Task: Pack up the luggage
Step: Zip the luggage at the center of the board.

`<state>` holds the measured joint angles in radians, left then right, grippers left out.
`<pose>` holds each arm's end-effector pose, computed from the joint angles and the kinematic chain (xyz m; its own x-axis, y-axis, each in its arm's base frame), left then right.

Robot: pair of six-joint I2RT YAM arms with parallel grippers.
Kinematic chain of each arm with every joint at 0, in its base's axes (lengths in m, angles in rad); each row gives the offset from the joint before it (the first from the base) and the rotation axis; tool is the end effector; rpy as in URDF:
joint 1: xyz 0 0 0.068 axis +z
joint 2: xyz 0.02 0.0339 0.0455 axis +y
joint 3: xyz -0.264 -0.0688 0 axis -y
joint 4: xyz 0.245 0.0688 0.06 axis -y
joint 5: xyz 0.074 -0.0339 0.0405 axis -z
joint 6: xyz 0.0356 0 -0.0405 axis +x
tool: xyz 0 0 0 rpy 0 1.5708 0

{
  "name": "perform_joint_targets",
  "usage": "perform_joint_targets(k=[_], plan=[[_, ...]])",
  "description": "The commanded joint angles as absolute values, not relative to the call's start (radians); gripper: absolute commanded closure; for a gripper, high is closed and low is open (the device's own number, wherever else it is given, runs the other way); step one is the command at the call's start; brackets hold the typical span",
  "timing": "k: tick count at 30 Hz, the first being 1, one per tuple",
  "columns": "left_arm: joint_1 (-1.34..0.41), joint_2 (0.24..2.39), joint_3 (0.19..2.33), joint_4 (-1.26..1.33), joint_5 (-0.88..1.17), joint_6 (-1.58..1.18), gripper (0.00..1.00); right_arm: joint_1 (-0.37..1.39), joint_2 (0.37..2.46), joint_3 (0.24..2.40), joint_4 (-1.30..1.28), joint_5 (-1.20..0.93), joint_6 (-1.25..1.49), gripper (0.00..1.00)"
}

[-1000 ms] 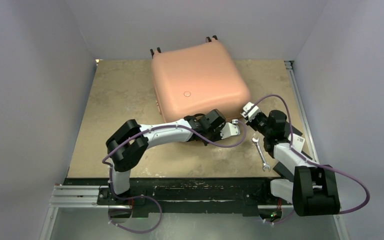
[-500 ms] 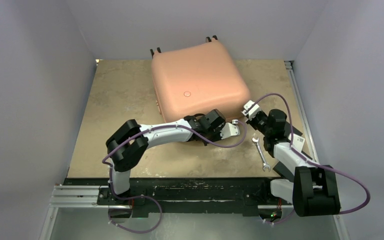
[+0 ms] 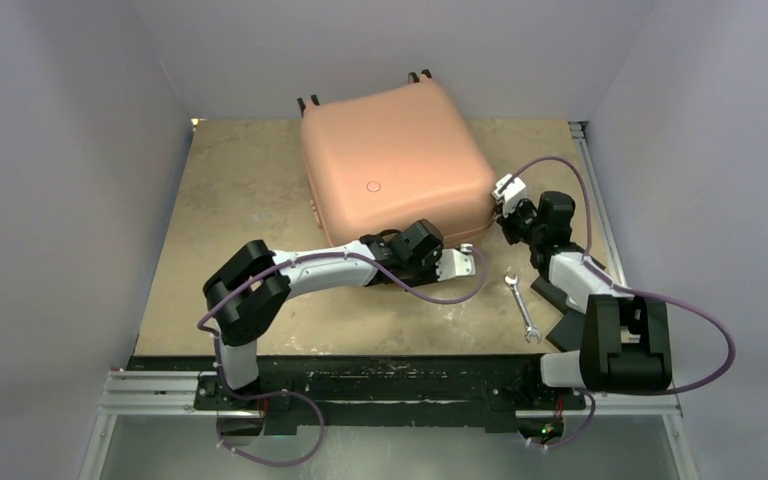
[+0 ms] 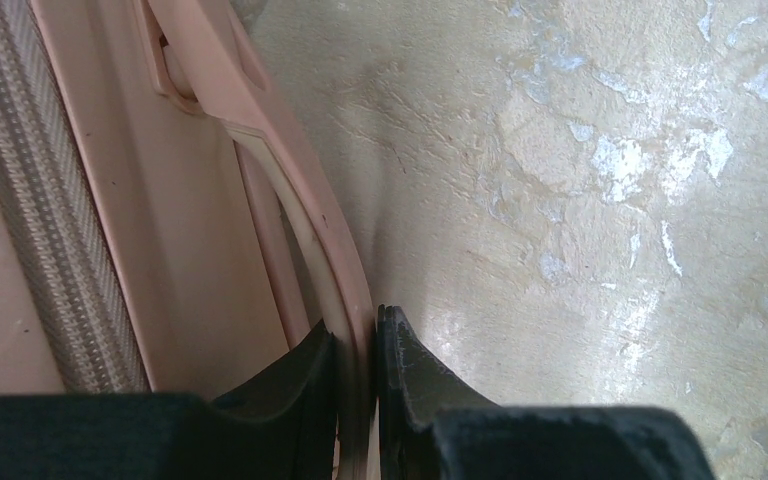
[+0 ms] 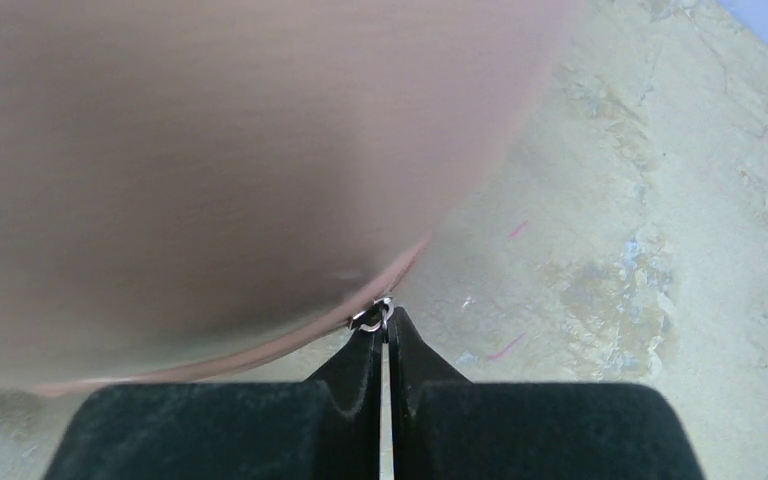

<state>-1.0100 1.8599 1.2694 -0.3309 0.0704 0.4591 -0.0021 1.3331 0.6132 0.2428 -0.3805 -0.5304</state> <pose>0.2098 -0.3387 0.1928 0.0046 0.8238 -0.5669 0.9653 0.1444 0.2177 0.2767 0.0126 0.2045 -0.2302 -0.4692 -0.8525 -0.5152 0.8020 -0.3023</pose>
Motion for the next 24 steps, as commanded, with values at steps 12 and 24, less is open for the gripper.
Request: perform_joint_targets(k=[12,24], plan=[[-1.033,1.826,1.186,-0.553,0.203,0.543,1.00,-0.104,1.468,0.809,0.260,-0.415,-0.452,1.00],[-1.075,1.804,1.150,-0.630,0.242,0.620,1.00,-0.104,1.608,0.991,0.240,-0.434,-0.447,1.00]])
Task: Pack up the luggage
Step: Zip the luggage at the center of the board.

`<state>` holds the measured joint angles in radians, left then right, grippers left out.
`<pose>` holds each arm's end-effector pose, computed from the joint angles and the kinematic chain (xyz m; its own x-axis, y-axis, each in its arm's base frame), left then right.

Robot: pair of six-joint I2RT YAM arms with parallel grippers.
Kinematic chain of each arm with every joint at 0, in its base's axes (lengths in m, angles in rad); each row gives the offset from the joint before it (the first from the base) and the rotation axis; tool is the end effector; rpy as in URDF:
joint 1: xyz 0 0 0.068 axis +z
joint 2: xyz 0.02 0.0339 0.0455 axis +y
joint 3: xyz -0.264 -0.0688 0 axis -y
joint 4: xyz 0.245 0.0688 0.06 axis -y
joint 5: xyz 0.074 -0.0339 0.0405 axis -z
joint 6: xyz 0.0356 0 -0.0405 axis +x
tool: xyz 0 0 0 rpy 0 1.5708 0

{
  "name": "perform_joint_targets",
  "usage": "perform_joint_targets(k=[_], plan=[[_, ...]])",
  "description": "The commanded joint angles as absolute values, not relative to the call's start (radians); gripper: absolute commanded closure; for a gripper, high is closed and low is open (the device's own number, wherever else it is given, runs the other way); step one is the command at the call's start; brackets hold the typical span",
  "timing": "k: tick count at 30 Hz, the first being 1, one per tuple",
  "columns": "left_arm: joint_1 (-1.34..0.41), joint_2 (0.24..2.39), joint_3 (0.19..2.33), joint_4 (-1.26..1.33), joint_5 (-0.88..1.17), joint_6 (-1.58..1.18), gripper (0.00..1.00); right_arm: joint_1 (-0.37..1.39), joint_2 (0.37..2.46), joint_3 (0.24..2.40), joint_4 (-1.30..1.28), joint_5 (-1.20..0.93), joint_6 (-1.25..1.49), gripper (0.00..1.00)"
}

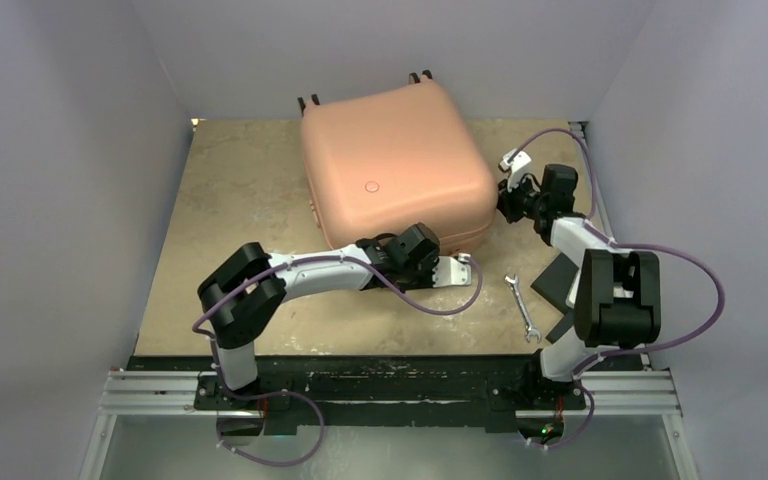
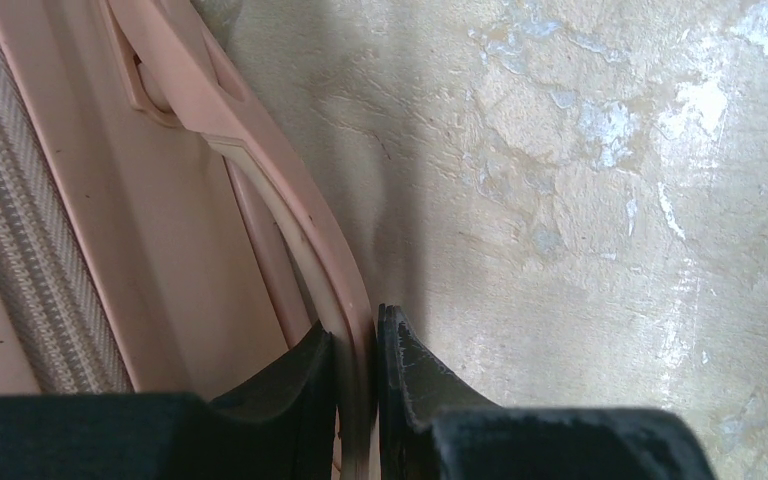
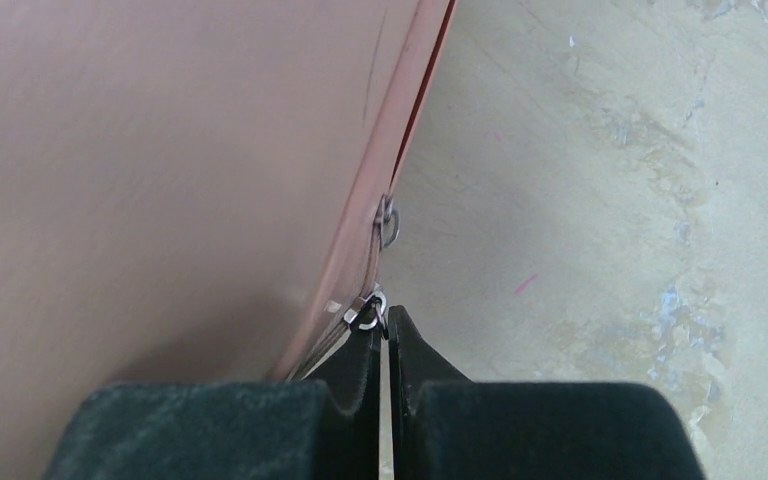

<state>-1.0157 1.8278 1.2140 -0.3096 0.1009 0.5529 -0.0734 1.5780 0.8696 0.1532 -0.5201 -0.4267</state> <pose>0.2014 -0.3316 0.1895 0.1031 0.8251 -0.5554 0.9676 0.0463 0.2484 0.3365 -0.0070 0.2084 -0.3306 -0.3358 -0.8820 -0.5431 0.8320 -0.1132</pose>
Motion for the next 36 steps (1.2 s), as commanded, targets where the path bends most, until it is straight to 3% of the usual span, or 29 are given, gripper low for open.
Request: perform_joint_targets(k=[1,12,21,26,30,36], plan=[[-1.079,1.803,1.147,-0.636,0.241,0.625,1.00,-0.104,1.621,1.009,0.234,-0.439,-0.451,1.00],[-1.086,1.768,1.116,-0.693,0.229,0.650,1.00,-0.101,1.686,1.081,0.209,-0.502,-0.464,1.00],[-1.086,1.683,1.045,-0.753,0.241,0.673,1.00,-0.101,1.605,0.998,0.207,-0.485,-0.482,1.00],[-1.086,1.631,0.999,-0.790,0.267,0.678,1.00,-0.092,1.538,0.954,0.149,-0.578,-0.480,0.99],[-1.086,1.593,0.973,-0.811,0.271,0.679,1.00,-0.075,1.468,0.921,0.081,-0.617,-0.527,0.68],[-1.086,1.548,0.961,-0.830,0.308,0.669,1.00,-0.075,1.355,0.919,-0.090,-0.616,-0.617,0.31]])
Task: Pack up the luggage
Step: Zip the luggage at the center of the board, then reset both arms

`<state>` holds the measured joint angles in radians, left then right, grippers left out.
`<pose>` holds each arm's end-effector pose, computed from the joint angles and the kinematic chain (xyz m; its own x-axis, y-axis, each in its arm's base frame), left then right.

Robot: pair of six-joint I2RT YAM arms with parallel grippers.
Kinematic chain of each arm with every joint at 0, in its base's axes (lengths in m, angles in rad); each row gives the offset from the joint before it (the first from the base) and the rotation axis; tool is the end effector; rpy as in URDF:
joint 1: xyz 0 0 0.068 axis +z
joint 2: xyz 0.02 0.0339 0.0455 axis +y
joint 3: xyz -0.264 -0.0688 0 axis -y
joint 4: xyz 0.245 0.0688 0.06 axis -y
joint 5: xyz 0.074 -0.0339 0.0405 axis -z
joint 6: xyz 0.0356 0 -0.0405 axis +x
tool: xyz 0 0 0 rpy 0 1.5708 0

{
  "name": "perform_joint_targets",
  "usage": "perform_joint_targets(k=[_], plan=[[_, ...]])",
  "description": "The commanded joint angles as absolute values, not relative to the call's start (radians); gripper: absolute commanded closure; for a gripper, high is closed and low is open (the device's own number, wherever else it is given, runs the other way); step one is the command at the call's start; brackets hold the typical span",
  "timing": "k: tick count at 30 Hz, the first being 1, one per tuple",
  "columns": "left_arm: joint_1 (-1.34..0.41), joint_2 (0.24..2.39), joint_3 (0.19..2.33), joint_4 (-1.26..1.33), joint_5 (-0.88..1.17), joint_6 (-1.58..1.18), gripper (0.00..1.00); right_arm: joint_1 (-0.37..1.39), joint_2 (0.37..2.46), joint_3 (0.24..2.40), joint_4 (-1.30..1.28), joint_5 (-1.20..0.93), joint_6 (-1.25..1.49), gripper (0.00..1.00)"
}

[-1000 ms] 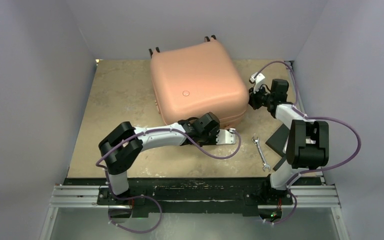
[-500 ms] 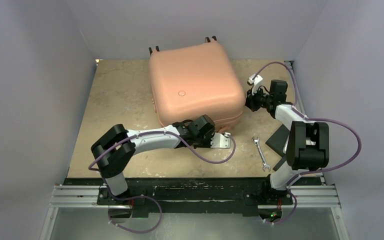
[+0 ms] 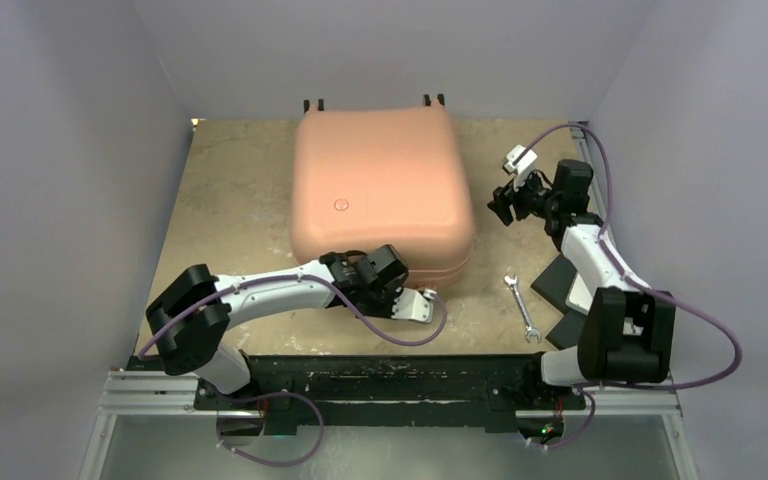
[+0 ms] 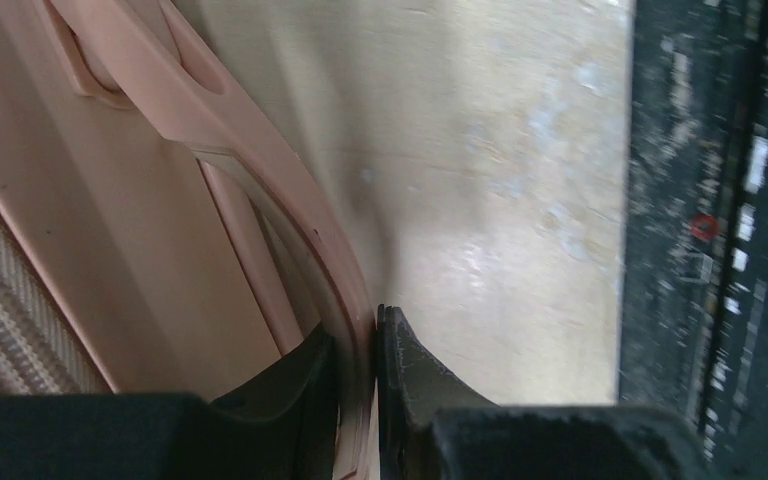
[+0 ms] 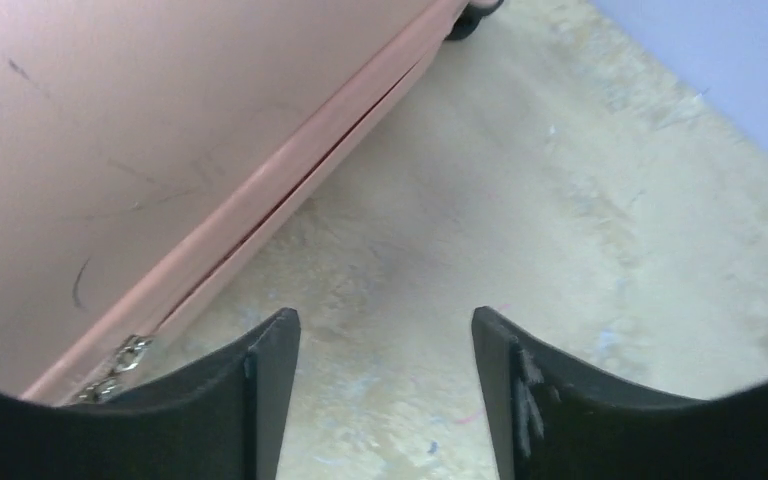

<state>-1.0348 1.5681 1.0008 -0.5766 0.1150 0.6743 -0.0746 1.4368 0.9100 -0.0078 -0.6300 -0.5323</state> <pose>0.1515 -0.2630 0.1969 0.1853 0.9026 -0.3886 0.9764 -0.1242 0.1769 0.3158 -0.0026 0.2515 -0.2118 -0.3954 -0.8938 -0.6416 0.7461 -0.1781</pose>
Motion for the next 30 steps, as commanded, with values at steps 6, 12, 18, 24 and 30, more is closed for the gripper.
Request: perform_joint_targets(k=[6,12,18,24,30], plan=[[-1.085,1.548,1.048,-0.868,0.326,0.639,0.35,-0.075,1.264,0.929,-0.175,-0.566,-0.658,0.01],[-1.081,1.510,1.269,-1.001,0.404,0.649,0.02,-0.075,1.231,0.957,-0.185,-0.556,-0.621,0.01],[-1.021,1.420,1.486,-1.118,0.459,0.665,0.01,-0.075,1.179,1.075,-0.266,-0.556,-0.554,0.01],[-0.922,1.341,1.506,-1.047,0.569,0.617,0.01,-0.075,1.069,1.119,-0.232,-0.618,-0.468,0.01],[-0.917,1.314,1.347,-0.893,0.489,0.560,0.01,-0.075,1.048,1.115,-0.243,-0.667,-0.463,0.01]])
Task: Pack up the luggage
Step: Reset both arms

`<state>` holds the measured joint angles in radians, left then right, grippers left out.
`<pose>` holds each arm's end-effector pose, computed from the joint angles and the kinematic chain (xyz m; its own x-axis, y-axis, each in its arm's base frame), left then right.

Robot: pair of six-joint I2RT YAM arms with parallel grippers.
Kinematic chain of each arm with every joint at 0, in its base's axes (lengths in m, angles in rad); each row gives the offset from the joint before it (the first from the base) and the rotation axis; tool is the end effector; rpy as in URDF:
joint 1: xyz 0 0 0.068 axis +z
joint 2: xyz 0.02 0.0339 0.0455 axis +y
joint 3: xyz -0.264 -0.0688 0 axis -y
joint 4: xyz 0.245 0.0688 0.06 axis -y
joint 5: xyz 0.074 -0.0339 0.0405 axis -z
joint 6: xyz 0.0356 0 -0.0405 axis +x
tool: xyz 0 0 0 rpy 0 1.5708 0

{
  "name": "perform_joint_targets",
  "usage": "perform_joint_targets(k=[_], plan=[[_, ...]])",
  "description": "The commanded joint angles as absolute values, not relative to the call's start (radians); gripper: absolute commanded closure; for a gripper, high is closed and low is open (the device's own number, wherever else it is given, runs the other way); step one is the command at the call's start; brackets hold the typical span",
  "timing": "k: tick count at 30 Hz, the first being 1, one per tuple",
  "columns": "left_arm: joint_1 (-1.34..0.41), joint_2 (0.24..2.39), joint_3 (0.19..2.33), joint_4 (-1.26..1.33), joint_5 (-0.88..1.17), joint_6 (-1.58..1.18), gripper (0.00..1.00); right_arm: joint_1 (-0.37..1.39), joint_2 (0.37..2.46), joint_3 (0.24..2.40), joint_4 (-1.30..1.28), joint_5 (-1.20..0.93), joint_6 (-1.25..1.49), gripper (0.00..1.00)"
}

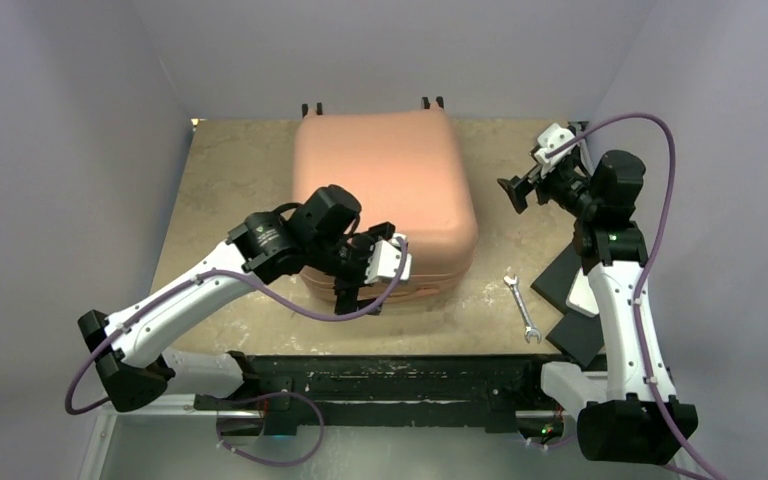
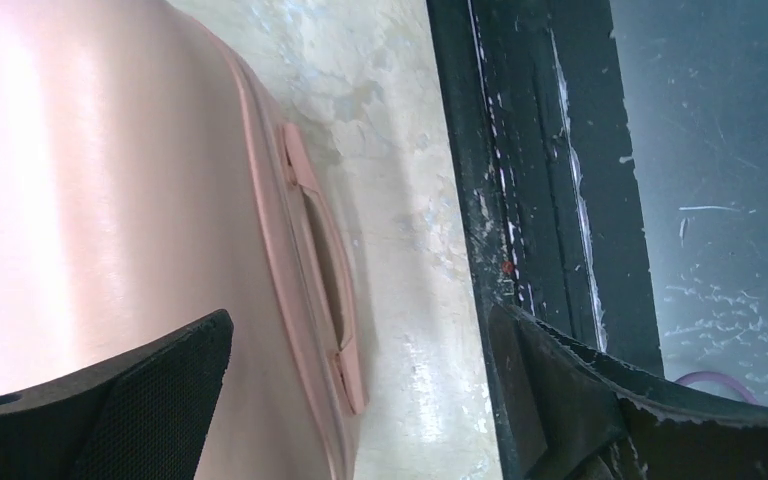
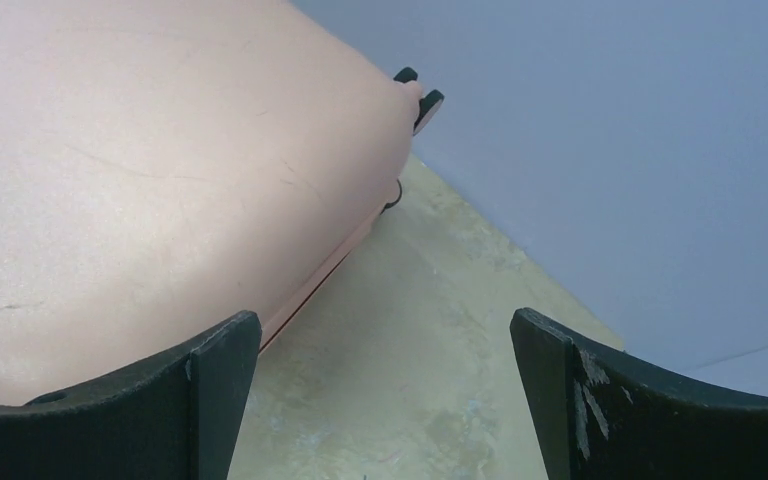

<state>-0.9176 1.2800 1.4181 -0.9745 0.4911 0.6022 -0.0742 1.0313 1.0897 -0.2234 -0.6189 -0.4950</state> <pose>0.1382 -0.2082 0.3813 0.1338 0.6472 -0.7505 0.9909 -0.0991 0.0911 0.2280 0.0038 0.3973 0.0983 -0.3953 -0.9133 -0.5269 0.7579 -0.3847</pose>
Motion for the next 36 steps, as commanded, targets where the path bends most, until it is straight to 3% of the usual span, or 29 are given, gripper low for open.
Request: perform_joint_targets(k=[1,6,10,13,17,21,25,31,36], plan=[[-0.911,1.302,1.360,-0.882,0.477,0.549,0.01,-0.075,1.044,1.114,-0.252,-0.679,-0.463,0.01],[-0.810,1.217,1.451,-0.713,0.233,0.411,0.01,-0.075,1.017,1.137,-0.293,-0.787,-0.433,0.01],[-0.700,1.148,1.423,-0.500,-0.104,0.326,0.01,-0.075,1.019,1.206,-0.358,-0.962,-0.393,0.01],[-0.605,1.132,1.377,-0.422,-0.191,0.274,0.01,-0.075,1.020,1.250,-0.429,-1.124,-0.406,0.01],[-0.400,1.160,1.324,-0.397,-0.101,0.205,0.01,-0.075,1.026,1.297,-0.509,-1.241,-0.434,0.01],[-0.161,1.216,1.324,-0.461,0.196,0.185,0.05,-0.075,1.024,1.348,-0.649,-1.235,-0.559,0.01],[-0.140,1.107,1.231,-0.435,0.383,0.215,0.04,-0.075,0.999,1.349,-0.624,-1.122,-0.511,0.01],[-0.131,1.093,1.284,-0.634,0.614,0.338,0.04,-0.075,0.969,1.291,-0.495,-0.798,-0.296,0.01],[-0.129,1.121,1.270,-0.739,0.715,0.460,0.01,-0.075,0.978,1.295,-0.556,-0.840,-0.365,0.01]])
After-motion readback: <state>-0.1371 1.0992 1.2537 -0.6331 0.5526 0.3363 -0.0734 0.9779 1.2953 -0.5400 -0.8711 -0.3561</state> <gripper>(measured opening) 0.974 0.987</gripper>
